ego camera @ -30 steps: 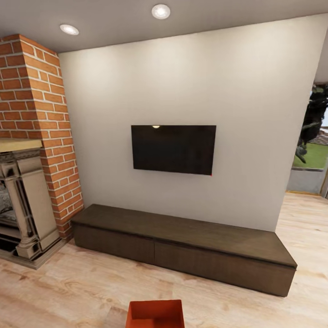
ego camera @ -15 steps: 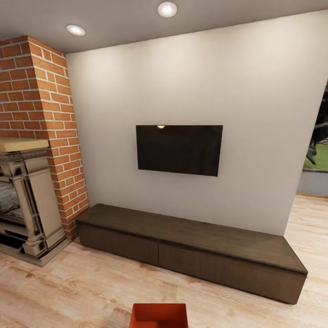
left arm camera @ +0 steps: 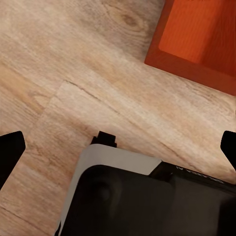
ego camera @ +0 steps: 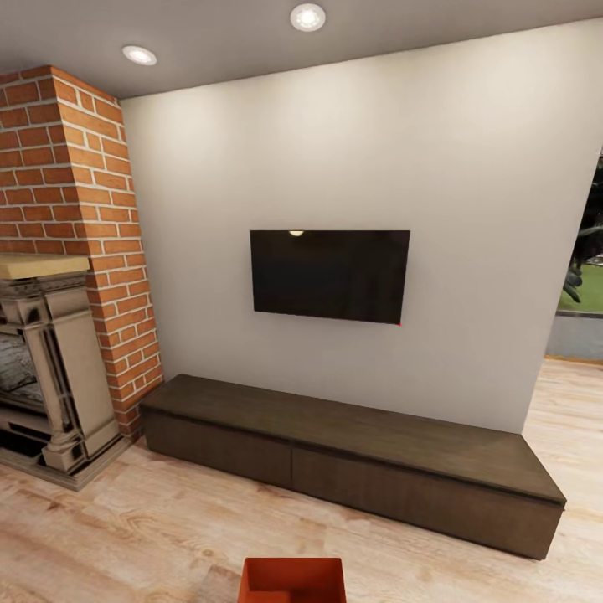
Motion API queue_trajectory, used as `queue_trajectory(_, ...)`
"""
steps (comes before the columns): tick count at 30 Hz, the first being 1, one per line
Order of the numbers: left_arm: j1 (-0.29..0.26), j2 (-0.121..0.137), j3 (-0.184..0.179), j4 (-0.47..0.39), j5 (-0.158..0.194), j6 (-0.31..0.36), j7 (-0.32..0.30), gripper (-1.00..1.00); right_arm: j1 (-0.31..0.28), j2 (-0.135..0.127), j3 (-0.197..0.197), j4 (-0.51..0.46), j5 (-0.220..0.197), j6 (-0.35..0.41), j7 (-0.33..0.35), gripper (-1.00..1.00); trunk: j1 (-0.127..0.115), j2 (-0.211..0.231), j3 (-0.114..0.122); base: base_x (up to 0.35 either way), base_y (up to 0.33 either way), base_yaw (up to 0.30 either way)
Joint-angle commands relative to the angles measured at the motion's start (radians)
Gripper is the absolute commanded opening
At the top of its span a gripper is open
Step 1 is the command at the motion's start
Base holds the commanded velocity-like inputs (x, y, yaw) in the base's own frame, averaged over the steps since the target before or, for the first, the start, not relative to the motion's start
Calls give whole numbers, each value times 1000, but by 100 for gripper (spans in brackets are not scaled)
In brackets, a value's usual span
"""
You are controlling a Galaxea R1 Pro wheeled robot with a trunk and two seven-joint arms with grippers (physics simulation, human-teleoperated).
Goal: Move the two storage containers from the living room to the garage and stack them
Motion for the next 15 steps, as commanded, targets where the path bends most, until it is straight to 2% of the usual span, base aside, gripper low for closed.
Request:
queue_trajectory(1, -1, -1, -8, 0, 8, -1, 2, 100, -1, 0, 5, 3, 4, -5, -5, 100, 0, -1, -2, 0, 57, 0)
queue_trajectory(15, -1, -2, -8, 0, 8, -1, 2, 100, -1, -1, 3, 3, -1, -7, -5, 100, 0, -1, -2, 0, 13, 0)
